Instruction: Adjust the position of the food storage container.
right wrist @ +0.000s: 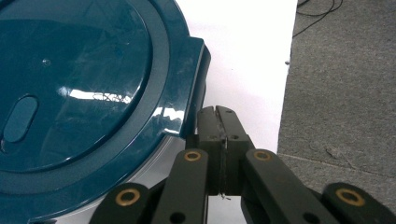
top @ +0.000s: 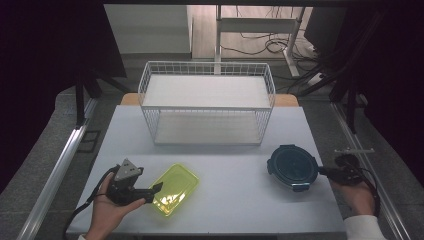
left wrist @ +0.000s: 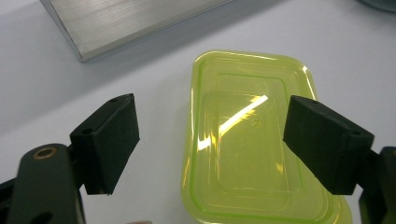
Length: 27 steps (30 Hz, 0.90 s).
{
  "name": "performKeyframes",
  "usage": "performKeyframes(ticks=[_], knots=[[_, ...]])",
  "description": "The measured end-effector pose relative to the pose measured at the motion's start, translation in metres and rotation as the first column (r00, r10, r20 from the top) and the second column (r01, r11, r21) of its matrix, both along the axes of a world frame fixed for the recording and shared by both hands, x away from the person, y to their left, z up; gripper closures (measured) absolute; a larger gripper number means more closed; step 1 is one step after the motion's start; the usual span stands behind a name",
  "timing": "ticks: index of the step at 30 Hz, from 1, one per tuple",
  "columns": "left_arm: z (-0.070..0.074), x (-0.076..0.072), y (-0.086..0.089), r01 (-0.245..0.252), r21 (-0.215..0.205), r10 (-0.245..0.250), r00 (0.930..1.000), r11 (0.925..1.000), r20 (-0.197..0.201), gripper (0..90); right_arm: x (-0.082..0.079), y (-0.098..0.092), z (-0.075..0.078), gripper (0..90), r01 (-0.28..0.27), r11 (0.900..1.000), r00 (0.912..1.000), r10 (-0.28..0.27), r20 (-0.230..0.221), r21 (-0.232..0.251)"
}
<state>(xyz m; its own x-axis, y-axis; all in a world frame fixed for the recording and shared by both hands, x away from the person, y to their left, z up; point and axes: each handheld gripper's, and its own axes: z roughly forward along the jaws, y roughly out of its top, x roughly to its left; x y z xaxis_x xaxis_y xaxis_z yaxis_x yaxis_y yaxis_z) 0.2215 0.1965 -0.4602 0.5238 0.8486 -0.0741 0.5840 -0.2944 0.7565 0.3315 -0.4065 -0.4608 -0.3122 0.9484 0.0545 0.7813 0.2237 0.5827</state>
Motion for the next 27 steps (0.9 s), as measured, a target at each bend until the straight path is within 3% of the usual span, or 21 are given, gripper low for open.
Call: performKeyframes(ticks=[7,20,27], knots=[[0.000,0.001,0.000,0.002,-0.002,-0.002,1.0000,1.0000,-0.005,17.6,-0.001,0.003,0.001,89.2,-0.008,1.000,1.0000,0.008,0.001,-0.028],[-0.002,0.002,-0.002,0.009,0.000,-0.009,0.9999,1.0000,-0.015,17.6,0.000,0.011,0.002,89.2,-0.047,0.999,0.9988,0.047,0.010,-0.023],[-0.002,0.002,-0.002,0.007,-0.001,-0.007,0.9999,1.0000,-0.015,17.6,0.011,0.013,0.002,89.2,-0.059,0.998,0.9982,0.059,0.012,-0.035]])
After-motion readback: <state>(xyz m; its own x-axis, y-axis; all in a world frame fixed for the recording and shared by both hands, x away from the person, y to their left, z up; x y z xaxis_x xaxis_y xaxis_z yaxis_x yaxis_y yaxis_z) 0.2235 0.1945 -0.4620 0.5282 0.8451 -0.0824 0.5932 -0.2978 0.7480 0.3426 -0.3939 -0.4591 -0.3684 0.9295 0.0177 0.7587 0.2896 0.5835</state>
